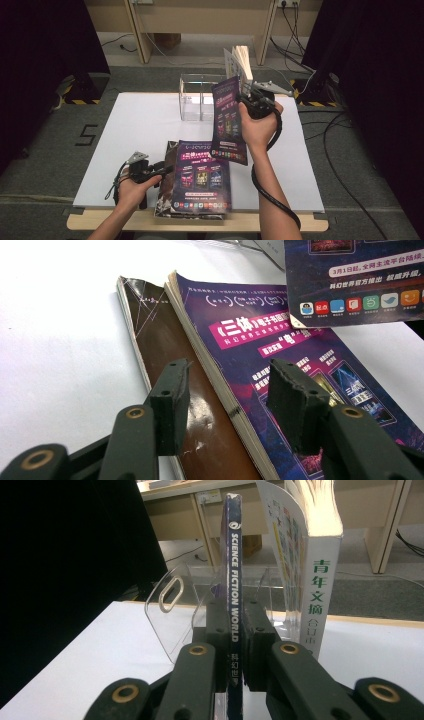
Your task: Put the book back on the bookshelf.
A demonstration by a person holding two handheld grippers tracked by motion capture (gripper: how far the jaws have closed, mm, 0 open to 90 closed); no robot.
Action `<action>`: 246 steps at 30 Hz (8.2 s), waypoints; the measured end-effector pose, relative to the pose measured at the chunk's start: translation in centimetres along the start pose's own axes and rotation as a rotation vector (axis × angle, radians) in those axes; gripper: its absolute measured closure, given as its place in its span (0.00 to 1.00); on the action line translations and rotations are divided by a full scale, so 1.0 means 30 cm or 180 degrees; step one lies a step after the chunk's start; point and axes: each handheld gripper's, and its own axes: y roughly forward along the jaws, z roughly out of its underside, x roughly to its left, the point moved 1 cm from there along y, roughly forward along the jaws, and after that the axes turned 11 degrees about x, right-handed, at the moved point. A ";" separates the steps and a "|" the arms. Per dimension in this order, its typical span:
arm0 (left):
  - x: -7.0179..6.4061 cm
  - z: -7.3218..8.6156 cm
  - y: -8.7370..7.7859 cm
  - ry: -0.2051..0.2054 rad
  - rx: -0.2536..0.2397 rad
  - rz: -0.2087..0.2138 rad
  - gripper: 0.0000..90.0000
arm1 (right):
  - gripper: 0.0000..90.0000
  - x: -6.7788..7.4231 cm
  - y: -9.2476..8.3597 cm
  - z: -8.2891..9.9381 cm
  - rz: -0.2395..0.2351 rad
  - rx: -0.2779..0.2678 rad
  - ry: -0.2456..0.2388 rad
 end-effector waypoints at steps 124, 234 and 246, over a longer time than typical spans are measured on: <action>0.020 0.012 -0.001 -0.0043 0.0017 -0.0024 0.56 | 0.88 0.031 0.015 0.000 0.0182 -0.0206 -0.0459; 0.029 0.016 0.002 -0.0027 0.0022 -0.0049 0.56 | 0.93 0.069 0.190 -0.097 0.0617 -0.0166 -0.0251; 0.033 0.012 -0.003 -0.0027 0.0011 -0.0055 0.56 | 0.94 0.095 0.208 -0.103 0.0608 -0.0342 -0.0350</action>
